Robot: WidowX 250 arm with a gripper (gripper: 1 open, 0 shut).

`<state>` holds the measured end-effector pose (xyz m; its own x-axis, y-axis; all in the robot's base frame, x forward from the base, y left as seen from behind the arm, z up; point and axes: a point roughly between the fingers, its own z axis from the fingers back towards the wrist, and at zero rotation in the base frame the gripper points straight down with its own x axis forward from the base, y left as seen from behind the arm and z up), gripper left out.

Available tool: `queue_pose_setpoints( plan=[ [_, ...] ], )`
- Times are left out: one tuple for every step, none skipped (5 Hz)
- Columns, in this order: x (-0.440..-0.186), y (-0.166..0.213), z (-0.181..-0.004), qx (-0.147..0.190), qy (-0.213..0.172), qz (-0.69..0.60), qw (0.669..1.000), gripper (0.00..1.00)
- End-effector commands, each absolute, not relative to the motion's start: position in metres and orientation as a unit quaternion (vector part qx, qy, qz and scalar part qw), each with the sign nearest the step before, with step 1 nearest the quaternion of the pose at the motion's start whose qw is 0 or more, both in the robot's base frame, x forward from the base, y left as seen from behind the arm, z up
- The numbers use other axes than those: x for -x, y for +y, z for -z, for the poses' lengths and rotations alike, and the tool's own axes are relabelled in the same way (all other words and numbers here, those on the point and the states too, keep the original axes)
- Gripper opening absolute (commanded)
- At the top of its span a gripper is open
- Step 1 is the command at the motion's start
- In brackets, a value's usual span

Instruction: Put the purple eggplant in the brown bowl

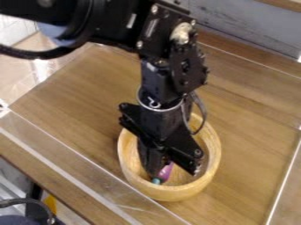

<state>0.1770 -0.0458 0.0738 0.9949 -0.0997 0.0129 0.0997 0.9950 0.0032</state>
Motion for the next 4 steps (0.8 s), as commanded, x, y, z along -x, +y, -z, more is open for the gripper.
queue_pose_setpoints(
  plan=[
    [-0.1791,-0.0437,-0.0785,0.003,-0.014,0.044,0.999,0.00],
    [-0.1779,-0.0426,-0.0788,0.004,-0.011,0.043,0.999,0.00],
    [-0.1772,-0.0414,-0.0791,0.006,-0.008,0.042,0.999,0.00],
    [-0.1771,-0.0400,-0.0794,0.007,-0.005,0.040,0.999,0.00]
  ],
)
